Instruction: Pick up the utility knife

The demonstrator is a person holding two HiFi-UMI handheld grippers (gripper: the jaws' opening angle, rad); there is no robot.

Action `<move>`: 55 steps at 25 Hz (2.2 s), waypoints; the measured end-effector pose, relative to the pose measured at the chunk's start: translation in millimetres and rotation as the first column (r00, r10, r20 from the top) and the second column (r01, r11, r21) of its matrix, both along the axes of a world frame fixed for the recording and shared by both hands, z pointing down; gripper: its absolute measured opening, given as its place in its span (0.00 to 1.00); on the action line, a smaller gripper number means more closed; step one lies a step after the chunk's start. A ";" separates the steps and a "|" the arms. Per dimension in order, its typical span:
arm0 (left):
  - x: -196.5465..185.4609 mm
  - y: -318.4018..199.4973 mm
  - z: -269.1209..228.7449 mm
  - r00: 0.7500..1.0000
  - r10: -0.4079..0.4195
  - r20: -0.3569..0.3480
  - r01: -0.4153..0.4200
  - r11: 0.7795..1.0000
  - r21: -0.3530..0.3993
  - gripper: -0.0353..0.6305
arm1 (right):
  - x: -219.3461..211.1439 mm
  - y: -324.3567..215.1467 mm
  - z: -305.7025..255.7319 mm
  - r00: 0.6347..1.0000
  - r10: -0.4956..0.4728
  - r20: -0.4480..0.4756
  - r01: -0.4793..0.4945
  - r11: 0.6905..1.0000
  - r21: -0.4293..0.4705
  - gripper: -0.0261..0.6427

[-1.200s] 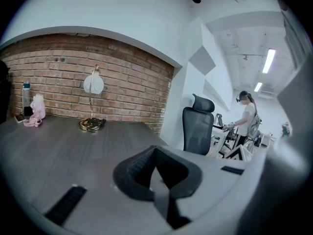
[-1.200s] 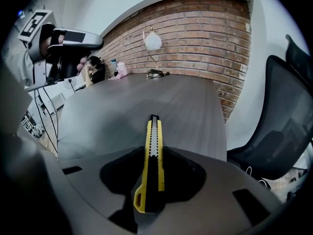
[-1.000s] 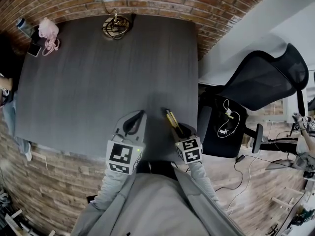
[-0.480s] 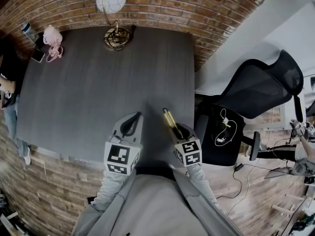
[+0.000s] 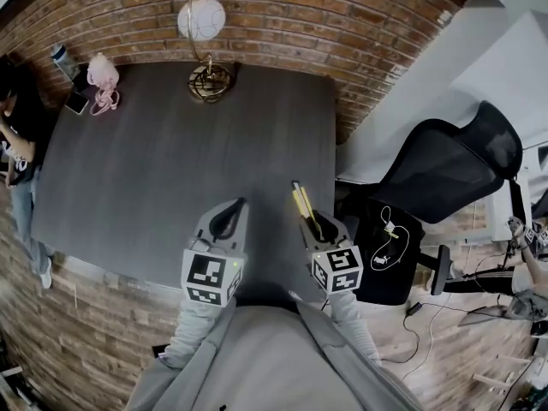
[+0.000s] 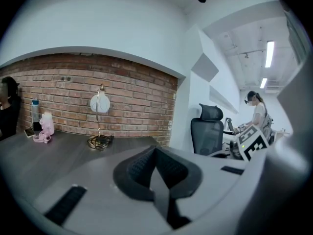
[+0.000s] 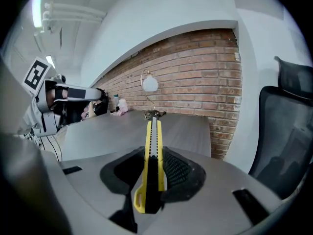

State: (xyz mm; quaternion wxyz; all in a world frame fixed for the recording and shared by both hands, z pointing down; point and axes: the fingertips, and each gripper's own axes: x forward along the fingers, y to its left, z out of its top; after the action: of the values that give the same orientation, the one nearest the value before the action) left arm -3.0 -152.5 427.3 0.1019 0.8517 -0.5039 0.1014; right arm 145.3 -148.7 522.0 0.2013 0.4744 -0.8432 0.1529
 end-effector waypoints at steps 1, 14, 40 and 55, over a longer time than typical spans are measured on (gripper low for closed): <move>-0.2 -0.5 -2.3 1.000 -0.004 0.001 0.004 1.000 0.005 0.08 | 0.6 -2.6 -6.7 1.000 0.001 0.008 -0.001 1.000 0.015 0.23; -10.3 -12.3 -32.0 0.999 -0.036 -0.008 0.037 0.997 0.074 0.08 | 5.3 -21.7 -97.2 0.997 0.004 0.083 -0.023 0.973 0.230 0.23; -12.7 -6.6 -53.1 0.998 -0.036 -0.046 0.041 0.993 0.106 0.08 | 17.9 2.5 -163.1 0.991 0.039 0.128 -0.090 0.905 0.416 0.23; -14.9 -10.7 -51.0 0.998 -0.043 -0.046 0.048 0.994 0.100 0.08 | 23.0 -2.8 -157.2 0.989 0.053 0.140 -0.105 0.912 0.396 0.23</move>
State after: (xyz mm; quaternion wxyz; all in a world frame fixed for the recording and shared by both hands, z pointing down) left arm -17.9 -163.2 376.3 0.0719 0.8461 -0.5253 0.0547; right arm 168.4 -151.5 364.8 0.0394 0.5288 -0.8477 0.0141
